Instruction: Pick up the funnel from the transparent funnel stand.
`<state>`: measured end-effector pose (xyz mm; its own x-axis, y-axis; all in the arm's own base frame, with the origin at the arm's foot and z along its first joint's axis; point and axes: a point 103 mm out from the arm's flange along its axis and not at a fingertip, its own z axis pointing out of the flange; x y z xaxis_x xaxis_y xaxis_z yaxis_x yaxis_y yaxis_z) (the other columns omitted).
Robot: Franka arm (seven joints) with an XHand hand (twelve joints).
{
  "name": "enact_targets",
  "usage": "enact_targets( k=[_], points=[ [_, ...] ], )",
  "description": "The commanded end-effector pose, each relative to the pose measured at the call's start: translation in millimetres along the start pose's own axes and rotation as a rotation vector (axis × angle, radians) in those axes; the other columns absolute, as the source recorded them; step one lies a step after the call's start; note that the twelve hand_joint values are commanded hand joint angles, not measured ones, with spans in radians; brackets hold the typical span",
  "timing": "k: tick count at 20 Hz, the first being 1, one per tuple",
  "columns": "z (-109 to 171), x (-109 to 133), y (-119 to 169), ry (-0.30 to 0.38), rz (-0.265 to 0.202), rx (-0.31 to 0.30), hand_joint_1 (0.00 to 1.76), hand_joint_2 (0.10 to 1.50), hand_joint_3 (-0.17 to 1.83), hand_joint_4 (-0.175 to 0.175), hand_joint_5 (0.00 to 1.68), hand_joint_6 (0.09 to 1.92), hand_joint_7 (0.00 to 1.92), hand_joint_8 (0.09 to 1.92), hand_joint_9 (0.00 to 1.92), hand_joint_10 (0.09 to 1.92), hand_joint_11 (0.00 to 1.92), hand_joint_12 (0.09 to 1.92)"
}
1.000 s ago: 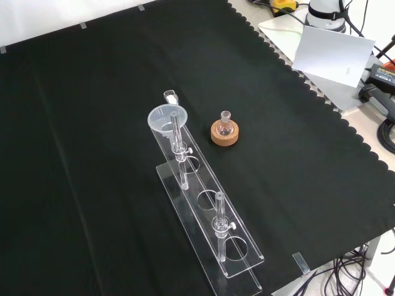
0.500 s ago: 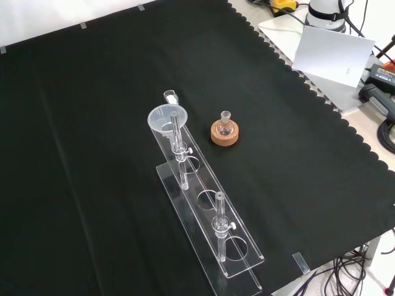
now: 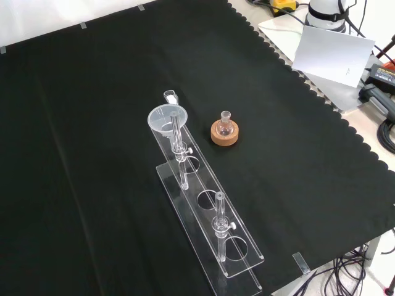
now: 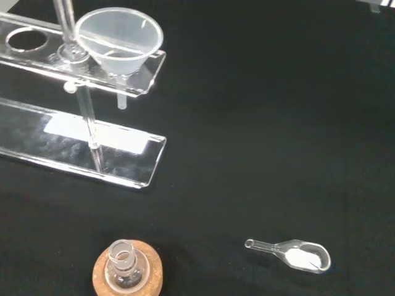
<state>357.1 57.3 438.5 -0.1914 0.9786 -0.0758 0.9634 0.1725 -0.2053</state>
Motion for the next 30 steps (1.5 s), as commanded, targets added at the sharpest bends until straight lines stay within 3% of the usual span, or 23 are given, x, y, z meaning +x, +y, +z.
enact_targets(
  k=[1,8,12,22,27,30],
  points=[
    [-1,22,24,-0.074,-0.053,0.054,0.45,0.66,0.04,0.015,0.0,0.09,0.0,0.09,0.0,0.09,0.0,0.66],
    [4,28,50,-0.117,-0.019,0.083,0.47,0.67,0.03,0.005,0.0,0.09,0.0,0.09,0.0,0.09,0.0,0.78],
    [7,34,63,-0.115,-0.004,0.05,0.48,0.68,0.03,0.0,0.0,0.09,0.02,0.09,0.0,0.09,0.0,0.84],
    [20,49,93,-0.148,0.001,0.131,0.51,0.7,0.02,-0.003,0.0,0.09,0.14,0.09,0.09,0.09,0.0,0.98],
    [24,50,106,-0.172,0.007,0.169,0.51,0.7,0.01,-0.004,0.03,0.09,0.13,0.22,0.01,0.39,0.0,1.04],
    [26,50,112,-0.181,0.014,0.181,0.5,0.7,0.01,-0.004,0.05,0.09,0.12,0.25,0.0,0.46,0.0,1.06]
  ],
)
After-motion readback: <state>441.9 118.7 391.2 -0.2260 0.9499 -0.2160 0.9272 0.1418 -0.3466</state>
